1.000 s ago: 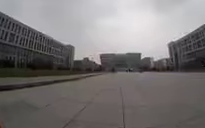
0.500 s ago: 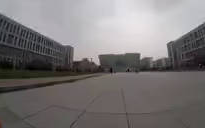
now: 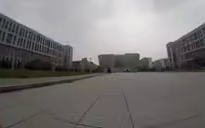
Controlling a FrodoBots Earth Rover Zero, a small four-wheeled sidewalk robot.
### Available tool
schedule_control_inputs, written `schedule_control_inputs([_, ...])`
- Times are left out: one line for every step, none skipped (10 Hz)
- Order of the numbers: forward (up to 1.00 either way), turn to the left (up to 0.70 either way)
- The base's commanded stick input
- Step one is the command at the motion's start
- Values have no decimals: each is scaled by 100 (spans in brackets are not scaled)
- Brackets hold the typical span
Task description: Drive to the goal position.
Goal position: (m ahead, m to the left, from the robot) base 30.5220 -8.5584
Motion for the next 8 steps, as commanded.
schedule_control_inputs([70, -1])
schedule_control_inputs([70, -1])
schedule_control_inputs([70, -1])
schedule_control_inputs([70, -1])
schedule_control_inputs([70, -1])
schedule_control_inputs([70, -1])
schedule_control_inputs([70, -1])
schedule_control_inputs([70, -1])
